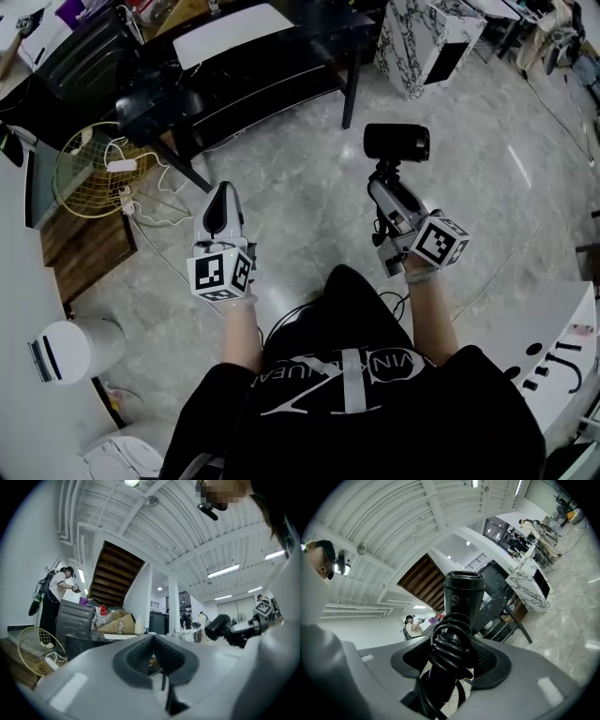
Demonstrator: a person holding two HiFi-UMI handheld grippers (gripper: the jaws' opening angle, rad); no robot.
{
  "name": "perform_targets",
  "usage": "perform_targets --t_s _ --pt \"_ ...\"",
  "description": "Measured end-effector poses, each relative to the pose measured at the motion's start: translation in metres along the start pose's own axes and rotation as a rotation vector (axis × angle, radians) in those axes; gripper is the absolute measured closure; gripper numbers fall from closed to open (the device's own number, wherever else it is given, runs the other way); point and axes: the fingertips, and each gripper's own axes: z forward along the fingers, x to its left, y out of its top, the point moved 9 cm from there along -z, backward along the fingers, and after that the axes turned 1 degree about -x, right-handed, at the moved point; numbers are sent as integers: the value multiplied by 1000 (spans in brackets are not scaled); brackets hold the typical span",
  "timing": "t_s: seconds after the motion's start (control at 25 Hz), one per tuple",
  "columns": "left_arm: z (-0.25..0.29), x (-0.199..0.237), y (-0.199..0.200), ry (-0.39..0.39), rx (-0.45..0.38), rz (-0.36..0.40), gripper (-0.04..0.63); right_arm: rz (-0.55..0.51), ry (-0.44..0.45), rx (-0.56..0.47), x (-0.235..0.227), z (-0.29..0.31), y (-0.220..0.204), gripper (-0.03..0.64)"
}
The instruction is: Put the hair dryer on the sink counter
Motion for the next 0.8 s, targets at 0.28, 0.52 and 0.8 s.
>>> perform_targets --t_s 0.28,0.52,0.8 --pt "40 14 -8 7 3 -5 595 55 16 -25 -26 41 16 347" --pt "109 28 -12 32 15 -25 595 48 31 13 -59 101 46 347" --pt "202 25 -8 25 16 -14 595 74 46 20 -107 160 94 347"
